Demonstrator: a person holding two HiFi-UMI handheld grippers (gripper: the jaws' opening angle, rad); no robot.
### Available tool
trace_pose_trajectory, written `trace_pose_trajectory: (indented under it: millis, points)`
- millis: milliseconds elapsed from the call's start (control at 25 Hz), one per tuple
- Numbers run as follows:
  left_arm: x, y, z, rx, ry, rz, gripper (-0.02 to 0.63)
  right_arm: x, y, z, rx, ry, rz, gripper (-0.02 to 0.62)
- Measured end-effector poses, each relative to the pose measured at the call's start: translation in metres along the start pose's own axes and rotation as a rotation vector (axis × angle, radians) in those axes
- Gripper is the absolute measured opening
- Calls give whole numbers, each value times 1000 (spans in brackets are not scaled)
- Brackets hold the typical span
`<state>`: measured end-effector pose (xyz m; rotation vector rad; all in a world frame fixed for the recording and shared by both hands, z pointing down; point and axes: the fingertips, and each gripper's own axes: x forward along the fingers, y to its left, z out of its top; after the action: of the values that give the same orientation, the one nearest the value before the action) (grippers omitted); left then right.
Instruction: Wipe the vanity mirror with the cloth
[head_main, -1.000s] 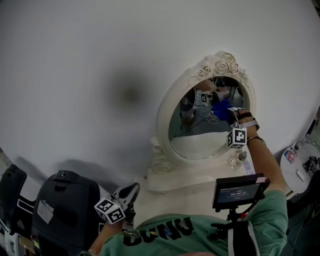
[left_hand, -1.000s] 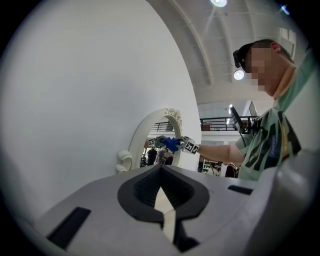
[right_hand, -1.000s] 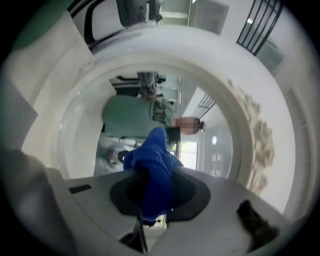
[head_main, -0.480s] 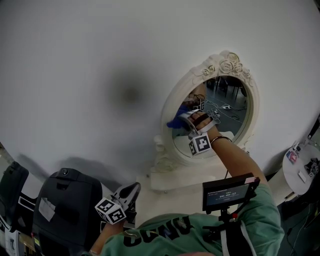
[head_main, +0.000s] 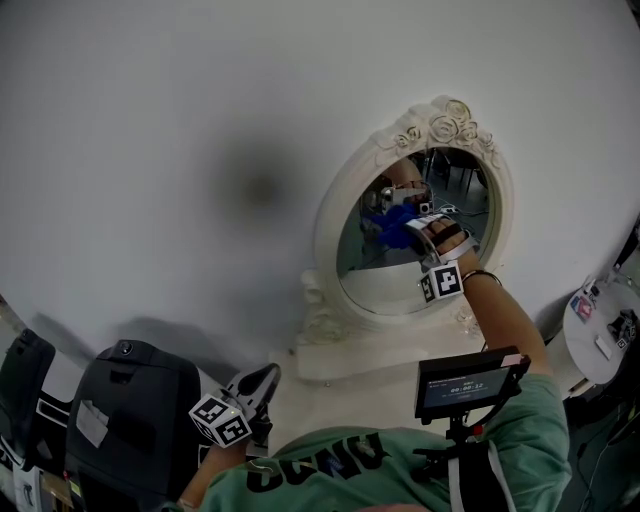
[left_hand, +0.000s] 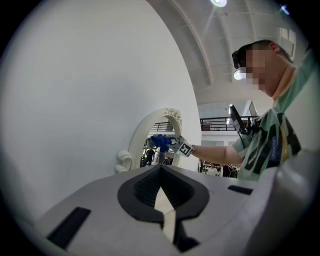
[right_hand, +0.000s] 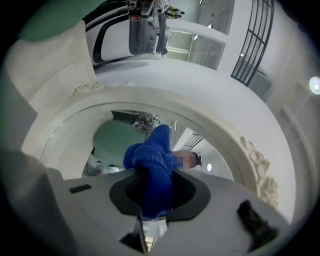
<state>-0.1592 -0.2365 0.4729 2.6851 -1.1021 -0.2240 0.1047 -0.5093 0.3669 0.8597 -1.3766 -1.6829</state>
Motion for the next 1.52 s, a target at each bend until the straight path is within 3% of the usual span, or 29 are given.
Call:
trace_pose_trajectory:
  millis: [280,480,600,800,960,1040,1280,1400,1520]
  points:
    - [9,-3,-1,-5,6,-12,6,-52,30,-146,-18,298,87,69]
    - [9,-6,-1,0,11,-14,6,-80,46,-225,5,499,145,69]
    - [6,-4,-2,-4,9,-8,6,-90,52,-250,23,568,166,69]
    - [5,-6,-1,2,9,-10,6,-90,51,-249,37,625,184,69]
    - [4,-6,-1,2,10,-11,6,-83,39,-214,87,587,166,69]
    - [4,-6,0,1,9,-11,6,-68,27,-167,81,465,119,69]
    - [5,-8,2,8,-1,-19,6,-13,-4,25,25,19,4,69]
    - [2,-6,2,5,-5,-11,6,11,-4,98,13,-108,5,69]
    - [-2,-4,3,1,-12,-2,6,31,-1,136,-5,-164,8,69]
